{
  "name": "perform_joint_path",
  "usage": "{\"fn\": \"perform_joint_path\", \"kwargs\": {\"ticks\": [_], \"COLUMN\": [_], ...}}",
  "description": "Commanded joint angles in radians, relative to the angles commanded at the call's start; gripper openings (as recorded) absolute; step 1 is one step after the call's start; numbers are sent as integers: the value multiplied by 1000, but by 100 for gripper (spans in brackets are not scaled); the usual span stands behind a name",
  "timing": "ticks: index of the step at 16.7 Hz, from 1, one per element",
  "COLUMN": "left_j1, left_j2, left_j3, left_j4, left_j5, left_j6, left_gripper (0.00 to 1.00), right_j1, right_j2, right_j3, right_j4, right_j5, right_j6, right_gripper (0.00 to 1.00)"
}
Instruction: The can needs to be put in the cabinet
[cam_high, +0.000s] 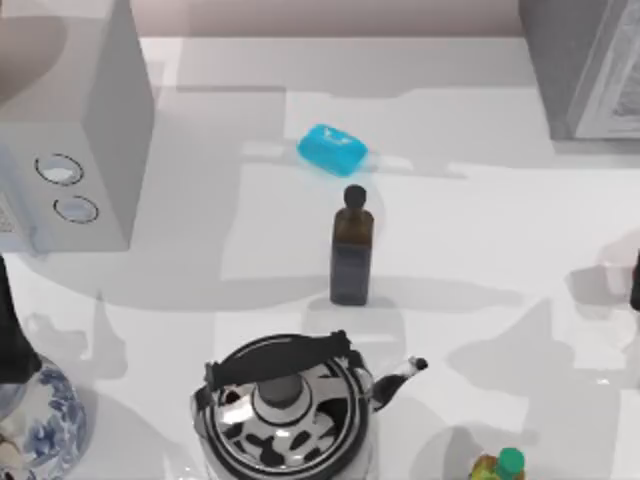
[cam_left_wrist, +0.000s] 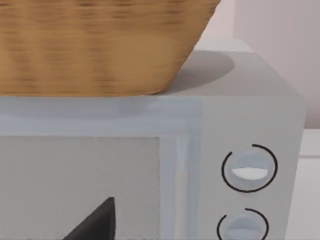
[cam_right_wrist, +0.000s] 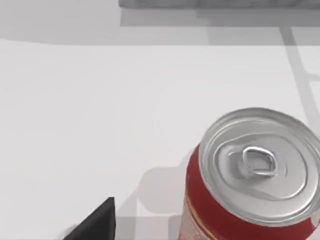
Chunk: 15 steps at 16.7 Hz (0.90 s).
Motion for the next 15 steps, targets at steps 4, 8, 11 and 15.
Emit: {"fn": "perform_joint_path", "kwargs": {"ticks": [4,8,11,15], "left_j1": [0,0,0,0], "left_j2": [0,0,0,0], "left_j3": [0,0,0,0], "left_j4": [0,0,0,0], "left_j5": [0,0,0,0], "left_j6": [0,0,0,0], "left_gripper": [100,100,100,100], "right_j1": [5,2,13,15], "right_j2": [38,38,102,258], "right_j3": [-12,-9,25,86], "right_j4": [-9,-8,21,114], "right_j5": [8,7,14,19], "right_j6": [6,6,11,14], "right_gripper": [100,100,100,100]}}
